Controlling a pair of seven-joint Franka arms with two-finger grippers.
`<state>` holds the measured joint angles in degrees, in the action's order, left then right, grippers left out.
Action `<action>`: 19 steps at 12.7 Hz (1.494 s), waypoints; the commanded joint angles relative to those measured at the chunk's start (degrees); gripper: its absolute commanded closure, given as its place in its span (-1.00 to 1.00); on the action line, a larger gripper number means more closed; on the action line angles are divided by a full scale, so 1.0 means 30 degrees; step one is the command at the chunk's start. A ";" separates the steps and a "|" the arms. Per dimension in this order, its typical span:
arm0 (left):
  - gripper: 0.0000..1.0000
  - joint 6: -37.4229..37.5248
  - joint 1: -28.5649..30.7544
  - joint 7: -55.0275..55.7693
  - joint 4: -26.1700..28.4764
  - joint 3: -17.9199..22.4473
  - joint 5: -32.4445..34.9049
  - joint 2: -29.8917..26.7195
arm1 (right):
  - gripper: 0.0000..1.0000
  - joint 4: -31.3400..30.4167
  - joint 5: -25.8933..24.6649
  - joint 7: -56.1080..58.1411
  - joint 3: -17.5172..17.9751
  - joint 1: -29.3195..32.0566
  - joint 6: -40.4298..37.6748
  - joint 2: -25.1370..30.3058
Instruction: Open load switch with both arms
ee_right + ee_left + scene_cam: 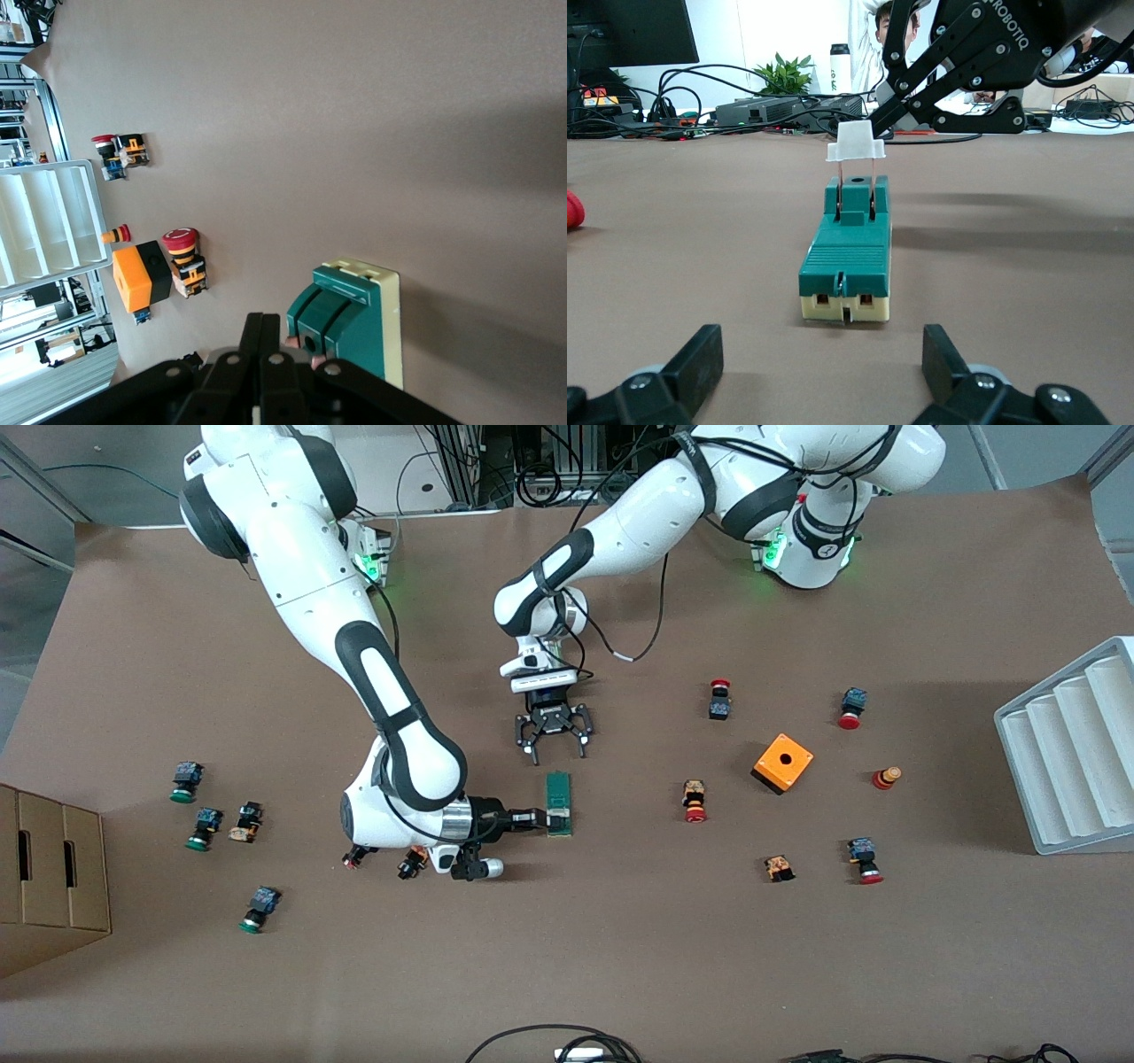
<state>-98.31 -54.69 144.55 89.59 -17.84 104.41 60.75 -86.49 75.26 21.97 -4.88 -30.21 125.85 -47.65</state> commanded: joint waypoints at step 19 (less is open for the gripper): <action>-1.00 -0.0307 -0.0227 -0.0021 -0.0773 0.0058 0.0061 0.1018 | 1.00 -0.0263 0.0403 0.0324 -0.0073 -0.0096 -0.0172 0.0414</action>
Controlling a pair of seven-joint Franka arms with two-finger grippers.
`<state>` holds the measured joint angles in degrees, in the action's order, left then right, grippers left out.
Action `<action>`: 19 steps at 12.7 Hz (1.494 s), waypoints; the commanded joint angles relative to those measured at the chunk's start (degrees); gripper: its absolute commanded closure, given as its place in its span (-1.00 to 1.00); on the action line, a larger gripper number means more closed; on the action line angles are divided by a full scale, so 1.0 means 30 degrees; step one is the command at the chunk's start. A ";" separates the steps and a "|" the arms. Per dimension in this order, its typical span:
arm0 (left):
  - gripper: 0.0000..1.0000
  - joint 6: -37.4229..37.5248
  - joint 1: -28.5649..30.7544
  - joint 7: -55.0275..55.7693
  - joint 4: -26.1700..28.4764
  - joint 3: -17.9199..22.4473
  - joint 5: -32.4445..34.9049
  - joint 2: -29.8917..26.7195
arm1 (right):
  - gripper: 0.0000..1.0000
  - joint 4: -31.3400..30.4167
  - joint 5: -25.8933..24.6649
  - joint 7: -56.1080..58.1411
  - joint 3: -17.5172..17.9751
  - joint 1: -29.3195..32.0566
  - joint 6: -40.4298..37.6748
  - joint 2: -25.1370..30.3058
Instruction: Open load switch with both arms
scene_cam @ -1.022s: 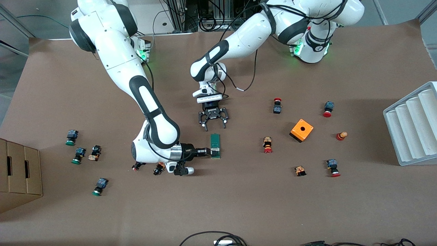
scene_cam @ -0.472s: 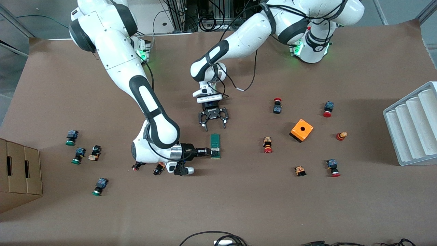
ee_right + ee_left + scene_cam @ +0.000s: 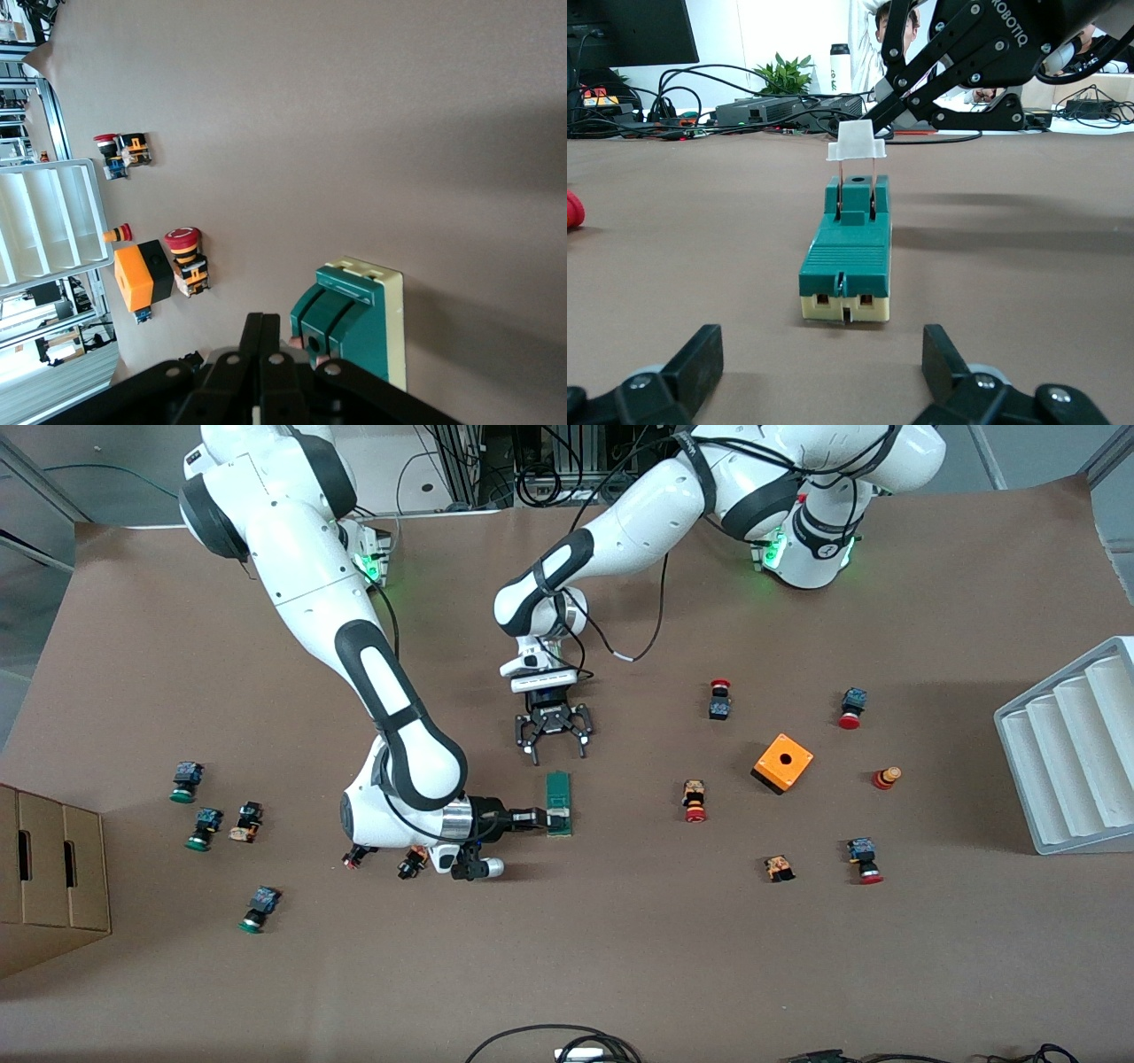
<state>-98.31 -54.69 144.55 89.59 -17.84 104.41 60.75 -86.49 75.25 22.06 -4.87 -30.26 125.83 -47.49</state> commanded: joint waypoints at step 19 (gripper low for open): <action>-1.00 -0.0337 -0.0227 -0.0050 -0.0802 0.0058 0.0061 0.1018 | 1.00 -0.1170 0.0345 0.0527 -0.0045 0.0124 -0.0371 0.1066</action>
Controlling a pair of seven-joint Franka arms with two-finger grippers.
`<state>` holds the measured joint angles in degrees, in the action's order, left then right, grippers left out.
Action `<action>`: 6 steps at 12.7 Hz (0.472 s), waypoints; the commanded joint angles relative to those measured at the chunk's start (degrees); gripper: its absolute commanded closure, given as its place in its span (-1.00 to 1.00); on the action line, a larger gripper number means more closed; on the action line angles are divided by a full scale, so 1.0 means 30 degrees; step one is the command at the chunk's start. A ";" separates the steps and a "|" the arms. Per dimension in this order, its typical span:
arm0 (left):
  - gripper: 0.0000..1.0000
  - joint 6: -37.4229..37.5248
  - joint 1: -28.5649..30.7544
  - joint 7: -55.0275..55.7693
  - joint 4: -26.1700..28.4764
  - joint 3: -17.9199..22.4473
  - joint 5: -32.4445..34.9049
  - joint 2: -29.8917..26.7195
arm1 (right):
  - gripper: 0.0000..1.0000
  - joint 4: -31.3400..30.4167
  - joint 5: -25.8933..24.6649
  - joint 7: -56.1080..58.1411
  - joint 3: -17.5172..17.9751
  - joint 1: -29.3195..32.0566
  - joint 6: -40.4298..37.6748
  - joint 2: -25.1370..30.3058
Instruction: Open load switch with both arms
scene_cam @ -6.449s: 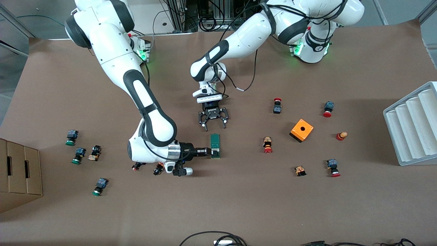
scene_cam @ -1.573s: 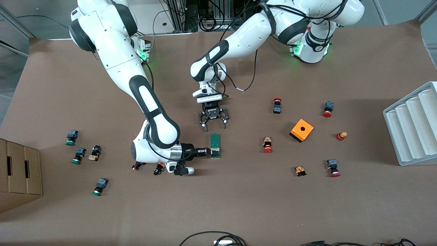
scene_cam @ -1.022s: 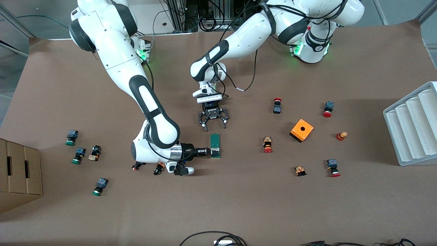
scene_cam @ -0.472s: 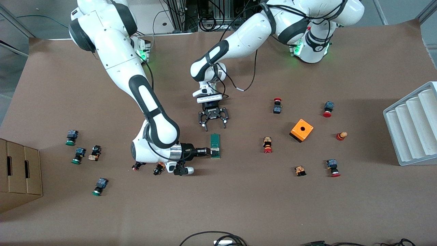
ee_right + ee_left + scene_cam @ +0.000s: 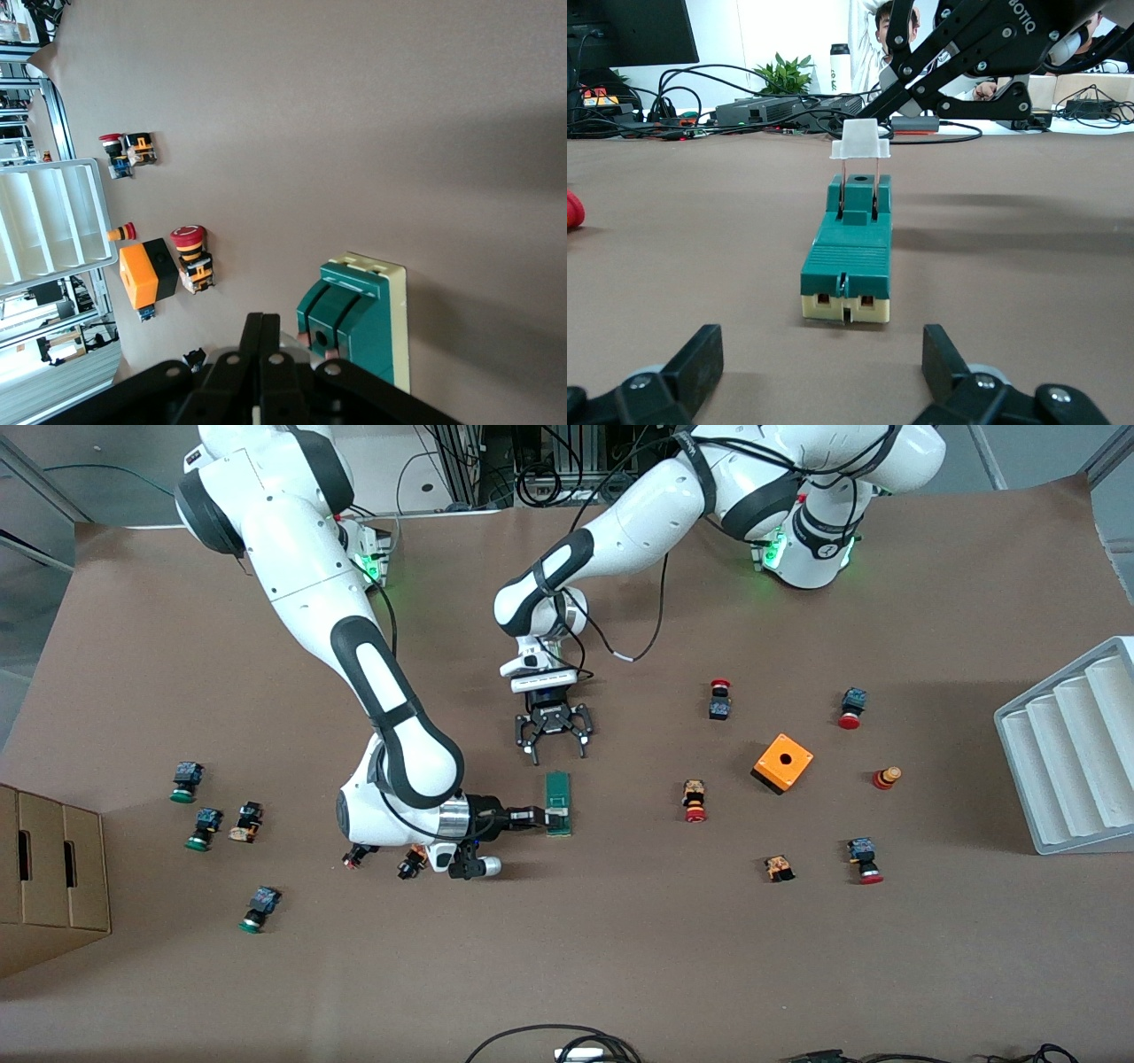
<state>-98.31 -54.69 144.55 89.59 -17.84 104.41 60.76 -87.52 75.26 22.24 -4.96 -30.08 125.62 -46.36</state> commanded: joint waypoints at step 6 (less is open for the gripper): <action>-1.00 -0.0308 -0.0227 -0.0050 -0.0801 0.0058 0.0061 0.0988 | 1.00 -0.1002 0.0345 0.0876 -0.0016 0.0096 -0.0300 0.0657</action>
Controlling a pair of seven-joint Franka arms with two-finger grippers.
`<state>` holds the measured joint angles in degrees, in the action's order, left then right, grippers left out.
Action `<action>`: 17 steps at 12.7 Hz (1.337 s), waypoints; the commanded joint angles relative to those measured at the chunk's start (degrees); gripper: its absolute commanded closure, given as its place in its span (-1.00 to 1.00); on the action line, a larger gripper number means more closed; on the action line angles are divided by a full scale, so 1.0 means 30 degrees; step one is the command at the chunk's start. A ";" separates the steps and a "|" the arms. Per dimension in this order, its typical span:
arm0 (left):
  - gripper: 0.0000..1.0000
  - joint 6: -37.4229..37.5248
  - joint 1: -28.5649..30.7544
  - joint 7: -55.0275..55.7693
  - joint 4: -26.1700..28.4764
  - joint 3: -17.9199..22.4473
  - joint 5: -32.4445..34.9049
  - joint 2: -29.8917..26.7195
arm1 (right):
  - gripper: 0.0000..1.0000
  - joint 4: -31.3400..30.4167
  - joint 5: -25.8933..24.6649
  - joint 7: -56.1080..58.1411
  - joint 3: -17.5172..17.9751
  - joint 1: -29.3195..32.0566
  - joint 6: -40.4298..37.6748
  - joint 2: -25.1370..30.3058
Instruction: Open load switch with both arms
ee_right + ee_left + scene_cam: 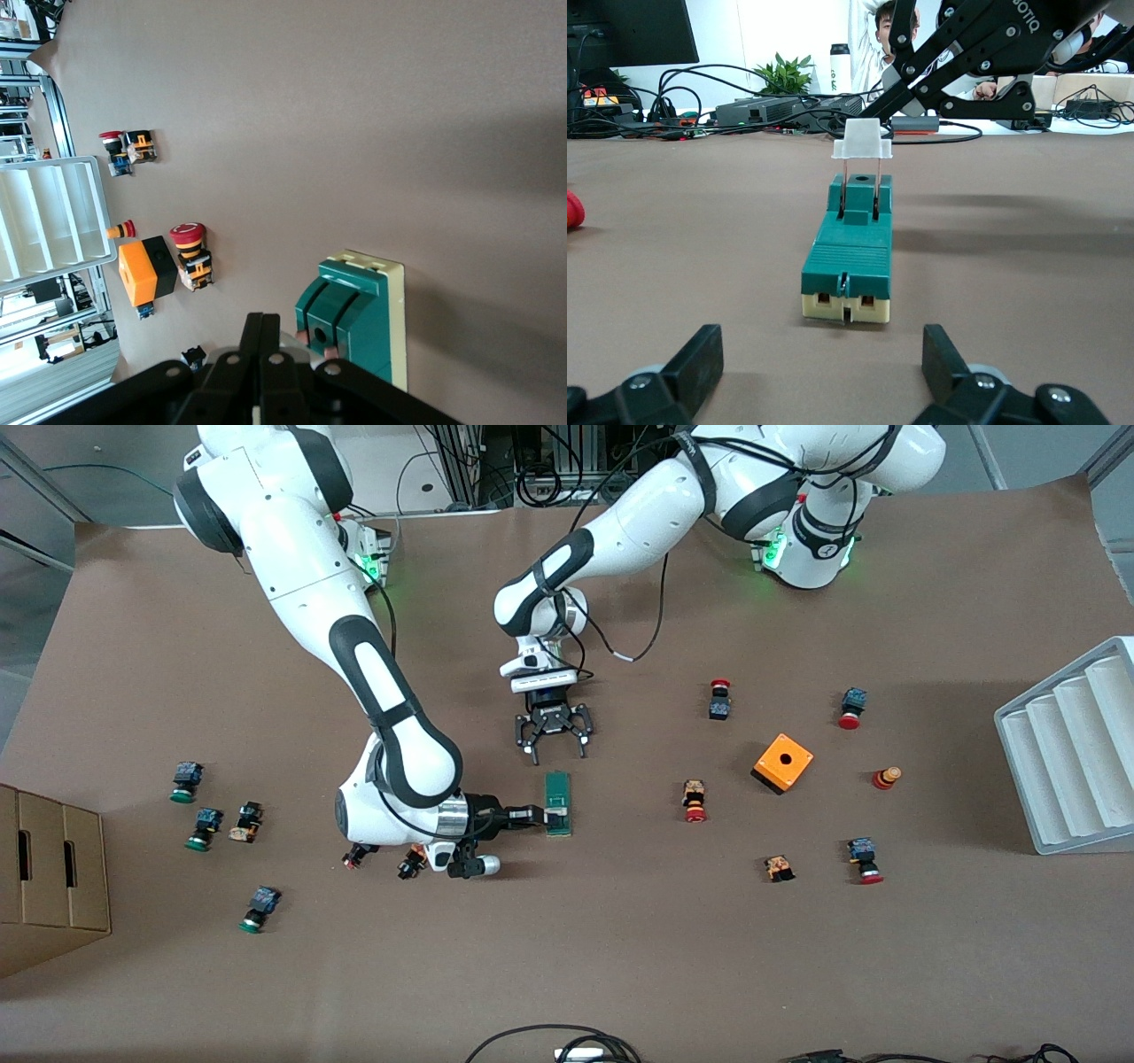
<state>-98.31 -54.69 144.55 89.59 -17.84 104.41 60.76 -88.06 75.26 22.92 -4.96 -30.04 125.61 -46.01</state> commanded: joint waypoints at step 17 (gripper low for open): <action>-1.00 -0.0308 -0.0227 -0.0050 -0.0800 0.0058 0.0003 0.0959 | 1.00 -0.1321 0.0315 0.0856 -0.0016 0.0054 -0.0298 0.0833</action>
<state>-98.31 -54.69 144.55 89.59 -17.84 104.40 60.76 -88.85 75.26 23.88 -4.96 -29.99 125.59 -45.82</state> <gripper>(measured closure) 0.000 0.991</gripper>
